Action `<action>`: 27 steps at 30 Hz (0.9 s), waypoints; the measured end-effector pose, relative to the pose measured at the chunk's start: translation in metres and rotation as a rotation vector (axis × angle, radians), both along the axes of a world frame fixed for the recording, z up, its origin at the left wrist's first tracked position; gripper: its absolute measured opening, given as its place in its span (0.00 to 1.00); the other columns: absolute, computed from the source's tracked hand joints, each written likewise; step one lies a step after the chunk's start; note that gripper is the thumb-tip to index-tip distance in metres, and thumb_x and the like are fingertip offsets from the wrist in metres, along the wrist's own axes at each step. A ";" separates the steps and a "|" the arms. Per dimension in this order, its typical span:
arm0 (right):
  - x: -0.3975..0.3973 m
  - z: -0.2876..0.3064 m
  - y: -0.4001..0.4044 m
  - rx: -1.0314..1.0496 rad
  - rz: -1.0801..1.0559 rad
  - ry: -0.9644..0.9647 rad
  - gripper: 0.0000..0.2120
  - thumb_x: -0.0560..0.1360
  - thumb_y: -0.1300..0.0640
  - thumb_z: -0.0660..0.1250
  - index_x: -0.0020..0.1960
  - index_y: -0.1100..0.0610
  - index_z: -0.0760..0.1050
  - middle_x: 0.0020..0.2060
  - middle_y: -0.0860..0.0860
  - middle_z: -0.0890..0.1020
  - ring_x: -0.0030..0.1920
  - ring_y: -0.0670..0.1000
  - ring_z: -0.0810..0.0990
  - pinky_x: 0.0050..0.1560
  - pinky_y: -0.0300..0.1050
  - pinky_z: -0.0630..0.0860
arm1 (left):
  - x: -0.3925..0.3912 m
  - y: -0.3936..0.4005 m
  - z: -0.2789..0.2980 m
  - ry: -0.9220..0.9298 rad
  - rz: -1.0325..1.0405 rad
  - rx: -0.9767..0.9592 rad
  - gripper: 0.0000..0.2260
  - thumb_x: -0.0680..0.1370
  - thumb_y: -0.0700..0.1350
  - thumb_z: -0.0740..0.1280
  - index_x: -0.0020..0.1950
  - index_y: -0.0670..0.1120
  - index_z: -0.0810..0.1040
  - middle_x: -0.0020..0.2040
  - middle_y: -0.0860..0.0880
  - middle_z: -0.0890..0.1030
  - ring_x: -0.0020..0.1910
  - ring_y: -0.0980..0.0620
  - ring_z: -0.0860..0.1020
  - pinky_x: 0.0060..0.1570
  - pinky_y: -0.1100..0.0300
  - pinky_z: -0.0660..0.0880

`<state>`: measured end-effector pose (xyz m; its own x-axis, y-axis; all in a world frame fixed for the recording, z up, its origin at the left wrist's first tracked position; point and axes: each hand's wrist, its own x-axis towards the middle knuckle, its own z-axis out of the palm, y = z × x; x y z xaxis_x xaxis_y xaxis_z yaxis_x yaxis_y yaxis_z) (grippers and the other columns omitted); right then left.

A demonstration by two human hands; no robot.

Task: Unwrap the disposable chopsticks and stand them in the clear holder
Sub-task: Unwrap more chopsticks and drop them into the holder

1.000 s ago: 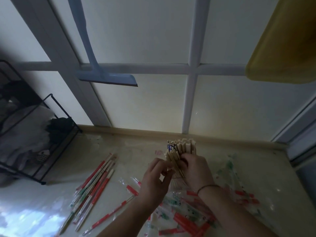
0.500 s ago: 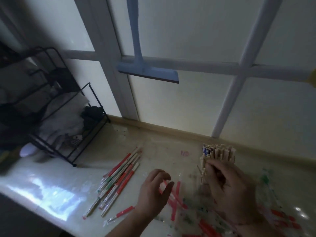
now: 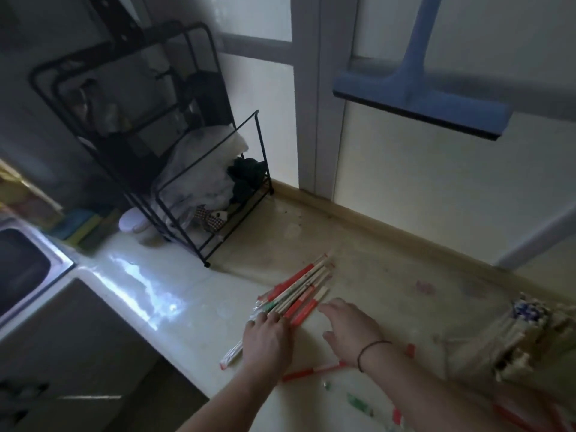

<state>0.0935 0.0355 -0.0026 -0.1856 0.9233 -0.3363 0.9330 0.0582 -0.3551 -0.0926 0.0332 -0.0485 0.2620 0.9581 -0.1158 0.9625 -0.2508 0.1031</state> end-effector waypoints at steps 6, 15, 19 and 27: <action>-0.010 -0.022 0.023 0.186 0.160 -0.245 0.16 0.72 0.55 0.68 0.60 0.46 0.73 0.60 0.47 0.73 0.61 0.54 0.70 0.55 0.50 0.74 | -0.006 0.012 0.001 -0.024 -0.113 0.069 0.06 0.59 0.50 0.70 0.32 0.50 0.79 0.31 0.53 0.78 0.35 0.48 0.78 0.32 0.58 0.71; 0.003 -0.018 0.020 0.529 0.078 -0.203 0.13 0.67 0.46 0.72 0.48 0.50 0.78 0.46 0.49 0.79 0.50 0.56 0.77 0.46 0.52 0.73 | -0.007 0.019 0.014 -0.050 -0.230 0.194 0.08 0.68 0.47 0.67 0.47 0.52 0.78 0.46 0.52 0.78 0.46 0.45 0.77 0.47 0.51 0.71; 0.020 -0.007 0.003 0.392 0.023 -0.184 0.14 0.74 0.44 0.56 0.37 0.47 0.77 0.32 0.43 0.79 0.38 0.51 0.78 0.42 0.48 0.66 | -0.001 0.028 0.031 -0.117 -0.217 0.311 0.13 0.74 0.47 0.69 0.59 0.53 0.78 0.60 0.50 0.77 0.61 0.43 0.74 0.66 0.41 0.62; 0.055 0.062 -0.094 0.064 -0.706 0.864 0.09 0.79 0.59 0.65 0.40 0.56 0.78 0.27 0.52 0.79 0.22 0.51 0.73 0.24 0.41 0.68 | 0.098 0.012 0.130 -1.387 0.411 -0.331 0.23 0.82 0.55 0.61 0.75 0.50 0.65 0.71 0.46 0.73 0.68 0.48 0.73 0.69 0.44 0.68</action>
<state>0.1483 -0.0581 0.0592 0.2384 0.9249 -0.2961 0.2055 -0.3460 -0.9154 0.0053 0.0449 0.0812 0.0671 0.9713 -0.2284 0.0470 0.2256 0.9731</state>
